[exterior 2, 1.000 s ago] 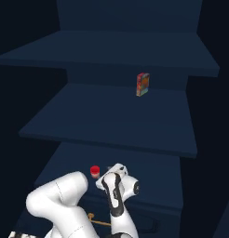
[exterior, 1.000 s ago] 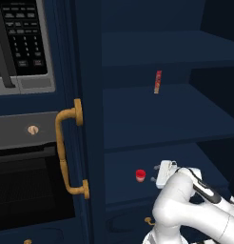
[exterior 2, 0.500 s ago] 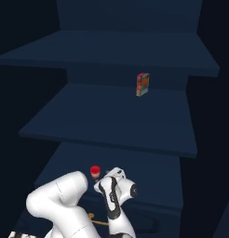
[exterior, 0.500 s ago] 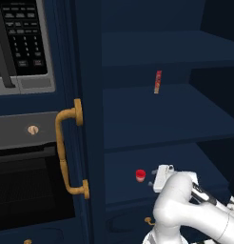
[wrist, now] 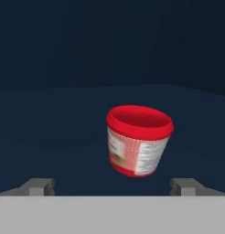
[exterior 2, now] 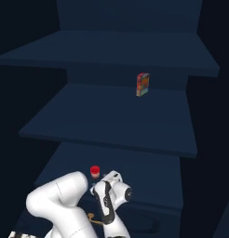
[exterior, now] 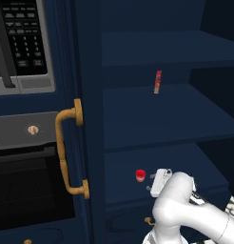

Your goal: Pick the jam and place it on the digital scale for weighing, and close the cabinet.

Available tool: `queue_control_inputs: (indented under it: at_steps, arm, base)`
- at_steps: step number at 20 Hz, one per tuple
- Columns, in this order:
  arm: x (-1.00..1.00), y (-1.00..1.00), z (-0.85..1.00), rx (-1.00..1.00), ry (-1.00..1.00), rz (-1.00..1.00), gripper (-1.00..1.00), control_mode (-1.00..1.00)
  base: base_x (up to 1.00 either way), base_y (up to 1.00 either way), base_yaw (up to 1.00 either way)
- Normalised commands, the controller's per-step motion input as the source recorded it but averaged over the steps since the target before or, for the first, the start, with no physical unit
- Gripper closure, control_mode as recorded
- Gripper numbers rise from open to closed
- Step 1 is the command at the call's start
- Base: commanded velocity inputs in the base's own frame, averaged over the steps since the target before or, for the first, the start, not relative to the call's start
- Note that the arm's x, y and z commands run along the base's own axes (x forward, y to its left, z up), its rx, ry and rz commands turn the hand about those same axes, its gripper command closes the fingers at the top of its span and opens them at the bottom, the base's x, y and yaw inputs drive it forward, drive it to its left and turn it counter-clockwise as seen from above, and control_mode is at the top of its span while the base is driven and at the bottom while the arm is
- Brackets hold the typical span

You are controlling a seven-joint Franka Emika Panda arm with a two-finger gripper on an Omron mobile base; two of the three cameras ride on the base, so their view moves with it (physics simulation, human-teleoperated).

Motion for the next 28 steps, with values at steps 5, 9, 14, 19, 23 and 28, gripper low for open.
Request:
queue_control_inputs:
  at_steps: [5, 9, 14, 19, 23, 28]
  arm:
    - [0.13, 0.04, 0.08, 0.00, 0.00, 0.00, -1.00, -1.00]
    - [0.33, 0.03, 0.03, 0.00, 0.00, 0.00, -1.00, -1.00]
    - [0.20, -0.01, 0.03, 0.00, 0.01, 0.00, -1.00, -1.00]
    - [0.15, -0.03, 0.00, 0.00, 0.06, 0.00, -1.00, -1.00]
    - [0.22, -0.19, 0.00, 0.06, 0.03, 0.00, -1.00, -1.00]
    - [0.28, -0.36, 0.03, 0.09, 0.02, 0.00, -1.00, -1.00]
  base:
    - [0.00, 0.00, 0.00]
    - [0.00, 0.00, 0.00]
    - [0.00, 0.00, 0.00]
    - [0.00, 0.00, 0.00]
    - [0.00, 0.00, 0.00]
    - [0.00, 0.00, 0.00]
